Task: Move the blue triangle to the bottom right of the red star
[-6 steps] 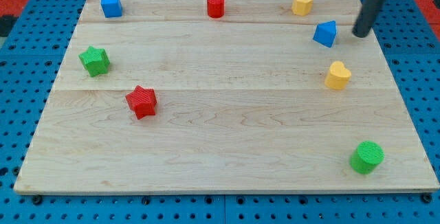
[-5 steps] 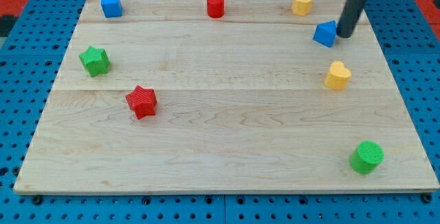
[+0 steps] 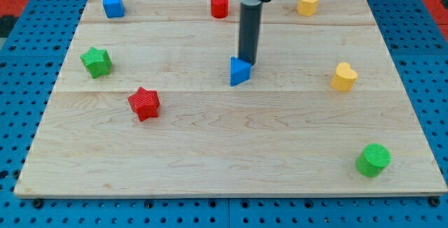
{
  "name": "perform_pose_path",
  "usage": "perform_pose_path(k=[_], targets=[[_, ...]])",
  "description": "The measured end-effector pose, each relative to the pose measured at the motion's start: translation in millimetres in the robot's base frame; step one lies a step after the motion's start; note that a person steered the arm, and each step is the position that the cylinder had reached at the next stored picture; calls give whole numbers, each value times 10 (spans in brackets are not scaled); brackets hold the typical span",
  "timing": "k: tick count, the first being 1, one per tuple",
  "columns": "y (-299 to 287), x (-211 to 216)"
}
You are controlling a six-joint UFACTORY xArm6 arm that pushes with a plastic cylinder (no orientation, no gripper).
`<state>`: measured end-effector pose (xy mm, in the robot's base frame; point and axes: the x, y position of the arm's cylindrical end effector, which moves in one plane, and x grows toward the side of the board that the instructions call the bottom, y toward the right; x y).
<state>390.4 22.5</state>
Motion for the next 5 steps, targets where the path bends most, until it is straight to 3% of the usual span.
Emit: perform_pose_path(k=[2,3,4,5], targets=[[-341,1009],[-501,671],[-534,900],[-562,1389]])
